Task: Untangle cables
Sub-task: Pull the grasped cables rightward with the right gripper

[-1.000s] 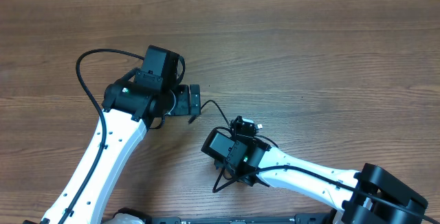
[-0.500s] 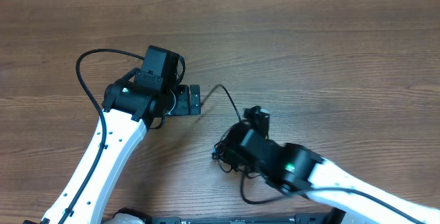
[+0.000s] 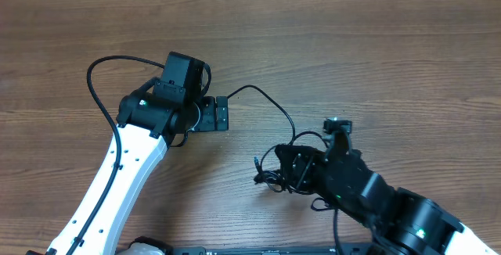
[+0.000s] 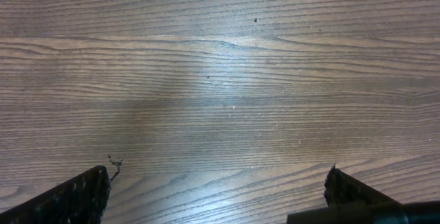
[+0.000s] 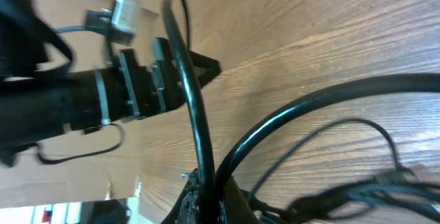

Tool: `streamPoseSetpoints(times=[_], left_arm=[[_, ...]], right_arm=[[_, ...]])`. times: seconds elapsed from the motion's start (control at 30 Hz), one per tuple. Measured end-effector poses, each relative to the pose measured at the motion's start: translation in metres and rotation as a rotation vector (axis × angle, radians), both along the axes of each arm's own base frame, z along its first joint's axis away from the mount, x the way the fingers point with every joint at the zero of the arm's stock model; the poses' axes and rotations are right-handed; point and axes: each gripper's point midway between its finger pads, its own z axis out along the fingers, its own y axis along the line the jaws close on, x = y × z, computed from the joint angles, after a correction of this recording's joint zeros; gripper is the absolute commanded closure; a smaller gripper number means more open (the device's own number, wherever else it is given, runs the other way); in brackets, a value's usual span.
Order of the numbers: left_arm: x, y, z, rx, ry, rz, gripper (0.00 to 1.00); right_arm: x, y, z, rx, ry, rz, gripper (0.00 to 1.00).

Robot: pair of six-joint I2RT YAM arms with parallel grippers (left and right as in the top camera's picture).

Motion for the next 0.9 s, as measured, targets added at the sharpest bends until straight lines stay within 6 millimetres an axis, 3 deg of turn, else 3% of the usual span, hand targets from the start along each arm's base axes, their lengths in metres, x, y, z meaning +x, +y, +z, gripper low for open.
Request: streamPoseSetpoints(times=[0.2, 0.67, 0.9], left_arm=[[0.000, 0.000, 0.000, 0.000, 0.000, 0.000, 0.00], [0.000, -0.001, 0.000, -0.007, 0.002, 0.000, 0.00], [-0.009, -0.034, 0.005, -0.183, 0.043, -0.083, 0.01]], right_arm=[[-0.002, -0.004, 0.015, 0.046, -0.037, -0.002, 0.96], [0.001, -0.005, 0.018, 0.052, -0.050, -0.015, 0.96], [0.009, -0.010, 0.023, 0.053, -0.080, -0.062, 0.96]])
